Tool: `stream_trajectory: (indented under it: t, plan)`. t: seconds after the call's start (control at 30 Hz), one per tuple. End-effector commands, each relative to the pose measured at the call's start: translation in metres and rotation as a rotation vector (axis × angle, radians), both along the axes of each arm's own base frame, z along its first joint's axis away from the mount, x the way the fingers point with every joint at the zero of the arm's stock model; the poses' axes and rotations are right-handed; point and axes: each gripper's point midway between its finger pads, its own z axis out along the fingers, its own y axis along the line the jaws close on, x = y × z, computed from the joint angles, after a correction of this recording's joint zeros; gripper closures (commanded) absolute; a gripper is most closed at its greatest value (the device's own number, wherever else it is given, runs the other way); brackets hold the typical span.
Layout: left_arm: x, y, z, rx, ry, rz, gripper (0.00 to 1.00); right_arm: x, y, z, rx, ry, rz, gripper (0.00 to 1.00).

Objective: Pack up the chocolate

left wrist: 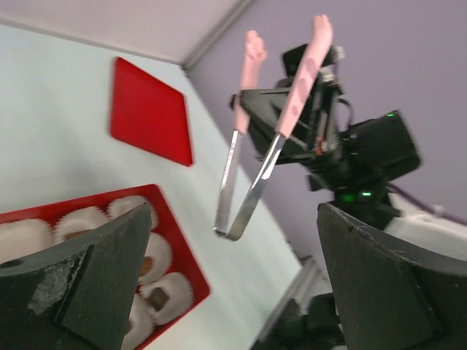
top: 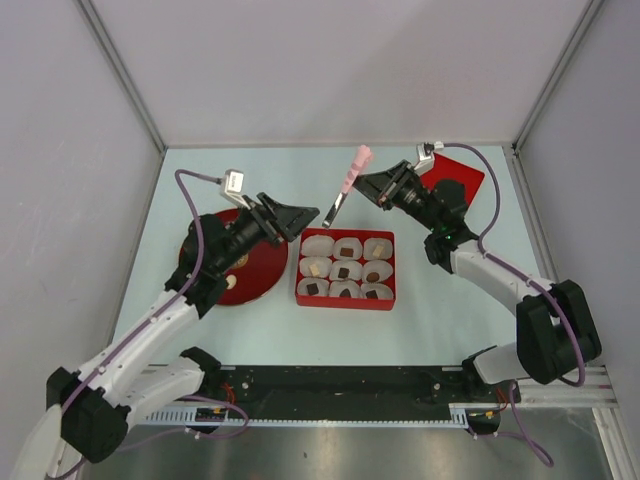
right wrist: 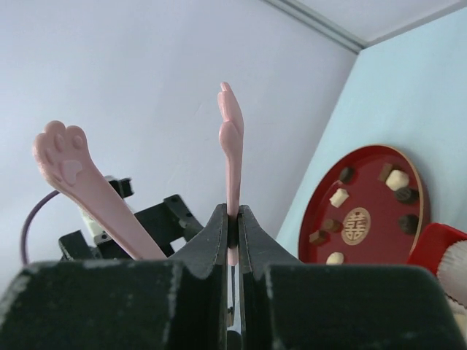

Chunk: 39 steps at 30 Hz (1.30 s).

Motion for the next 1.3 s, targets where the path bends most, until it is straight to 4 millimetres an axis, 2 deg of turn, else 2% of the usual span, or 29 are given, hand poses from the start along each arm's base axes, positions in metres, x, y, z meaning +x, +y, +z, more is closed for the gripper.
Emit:
stream_trajectory:
  t: [0.0,0.2,0.43,0.67,0.8,1.27]
  plan:
    - [-0.009,-0.024,0.034,-0.177,-0.022,-0.165,0.0,-0.014,0.004,0.044,0.123,-0.148,0.102,1.0]
    - [0.0,-0.038,0.039,-0.236,0.001,-0.216,0.02,-0.008,0.009,0.049,0.149,-0.157,0.146,1.0]
    - [0.001,-0.056,0.046,-0.257,0.002,-0.285,0.08,-0.003,0.015,0.049,0.164,-0.153,0.179,1.0]
    - [0.002,-0.066,0.05,-0.303,0.012,-0.334,0.19,-0.003,0.021,0.045,0.17,-0.157,0.217,1.0]
    - [0.0,-0.073,0.05,-0.299,0.019,-0.366,0.22,-0.003,0.022,0.045,0.166,-0.161,0.222,1.0]
    - [-0.003,-0.082,0.049,-0.296,0.02,-0.399,0.42,-0.002,0.024,0.039,0.134,-0.159,0.223,1.0]
